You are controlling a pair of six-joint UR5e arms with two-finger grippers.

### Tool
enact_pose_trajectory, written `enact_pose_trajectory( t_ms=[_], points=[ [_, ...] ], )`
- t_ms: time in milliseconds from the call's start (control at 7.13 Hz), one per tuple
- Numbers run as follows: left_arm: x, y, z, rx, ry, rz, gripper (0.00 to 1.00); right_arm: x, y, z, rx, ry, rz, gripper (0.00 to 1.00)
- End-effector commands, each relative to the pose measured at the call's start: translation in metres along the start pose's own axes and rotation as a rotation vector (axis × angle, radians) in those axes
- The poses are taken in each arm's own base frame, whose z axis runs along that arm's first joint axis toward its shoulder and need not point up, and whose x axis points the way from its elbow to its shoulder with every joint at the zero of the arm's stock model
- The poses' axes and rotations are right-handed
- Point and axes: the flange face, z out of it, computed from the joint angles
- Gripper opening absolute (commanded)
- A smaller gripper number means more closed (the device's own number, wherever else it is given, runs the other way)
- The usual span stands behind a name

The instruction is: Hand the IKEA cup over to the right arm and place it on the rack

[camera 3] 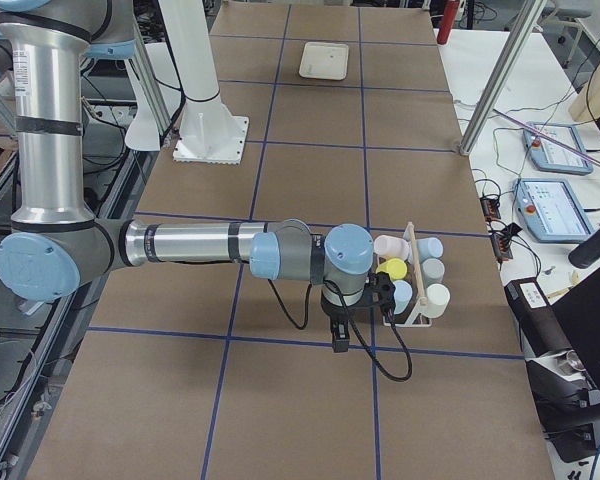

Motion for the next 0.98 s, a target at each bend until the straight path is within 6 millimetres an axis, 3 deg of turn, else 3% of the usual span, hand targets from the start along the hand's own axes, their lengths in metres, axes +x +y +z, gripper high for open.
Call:
enact_pose_trajectory(
  t_ms=[0, 561, 841],
  points=[
    [0.0006, -0.0002, 0.0004, -0.001, 0.0, 0.001, 1.0, -0.0017, -0.0007, -0.001, 0.004, -0.015, 0.019, 1.0],
    [0.001, -0.0027, -0.0006, 0.002, -0.003, 0.006, 1.0, -0.003, -0.0021, -0.0026, 0.01, -0.015, 0.042, 1.0],
    [0.0017, -0.0044, -0.0016, 0.005, -0.004, 0.005, 1.0, -0.0064, -0.0077, -0.0071, 0.02, -0.015, 0.175, 1.0]
  ],
)
